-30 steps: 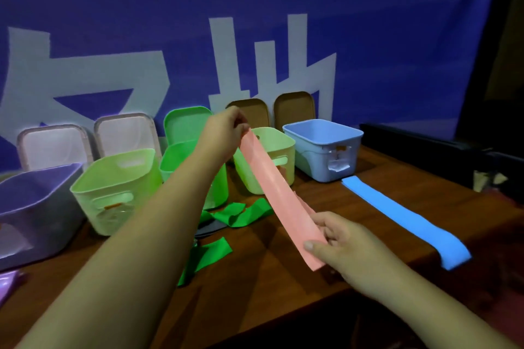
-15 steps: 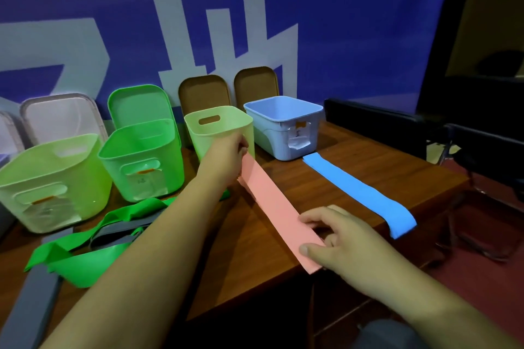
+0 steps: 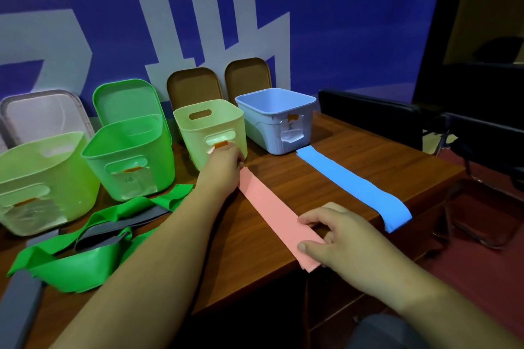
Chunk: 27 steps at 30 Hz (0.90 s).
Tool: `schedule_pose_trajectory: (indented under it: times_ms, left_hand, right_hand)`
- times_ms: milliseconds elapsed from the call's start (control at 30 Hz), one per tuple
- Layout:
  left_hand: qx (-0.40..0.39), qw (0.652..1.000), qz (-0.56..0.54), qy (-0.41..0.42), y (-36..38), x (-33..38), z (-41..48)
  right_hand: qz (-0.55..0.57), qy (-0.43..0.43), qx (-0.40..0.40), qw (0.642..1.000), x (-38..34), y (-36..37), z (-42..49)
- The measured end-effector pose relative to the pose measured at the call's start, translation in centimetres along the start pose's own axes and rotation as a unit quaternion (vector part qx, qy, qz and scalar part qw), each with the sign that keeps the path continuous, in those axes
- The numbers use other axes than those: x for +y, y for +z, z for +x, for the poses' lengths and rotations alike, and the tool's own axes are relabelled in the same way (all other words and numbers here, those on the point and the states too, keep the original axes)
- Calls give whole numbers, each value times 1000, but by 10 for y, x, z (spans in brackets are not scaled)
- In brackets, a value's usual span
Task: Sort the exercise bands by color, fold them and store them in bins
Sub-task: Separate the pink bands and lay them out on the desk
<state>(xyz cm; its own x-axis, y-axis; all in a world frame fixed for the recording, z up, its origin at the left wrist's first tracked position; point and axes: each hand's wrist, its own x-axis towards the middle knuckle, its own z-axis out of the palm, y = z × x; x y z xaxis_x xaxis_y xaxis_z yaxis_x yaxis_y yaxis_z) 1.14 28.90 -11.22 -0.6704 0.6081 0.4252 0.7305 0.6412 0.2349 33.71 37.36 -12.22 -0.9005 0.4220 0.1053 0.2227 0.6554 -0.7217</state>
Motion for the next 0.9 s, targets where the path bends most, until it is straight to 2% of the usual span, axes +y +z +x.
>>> schedule_pose_trajectory:
  times_ms: [433, 600, 733, 900]
  left_hand:
    - [4, 1000, 21, 6, 7, -1, 3]
    - [-2, 995, 96, 40, 5, 3, -5]
    - [27, 983, 167, 64, -3, 12, -11]
    - [7, 988, 141, 56, -24, 17, -17]
  right_hand:
    - [-65, -6, -5, 998, -7, 5, 5]
    - [-98, -15, -10, 995, -13, 1, 3]
    - [-153, -24, -14, 988, -19, -4, 0]
    - [-257, -40, 14, 966, -36, -9, -1]
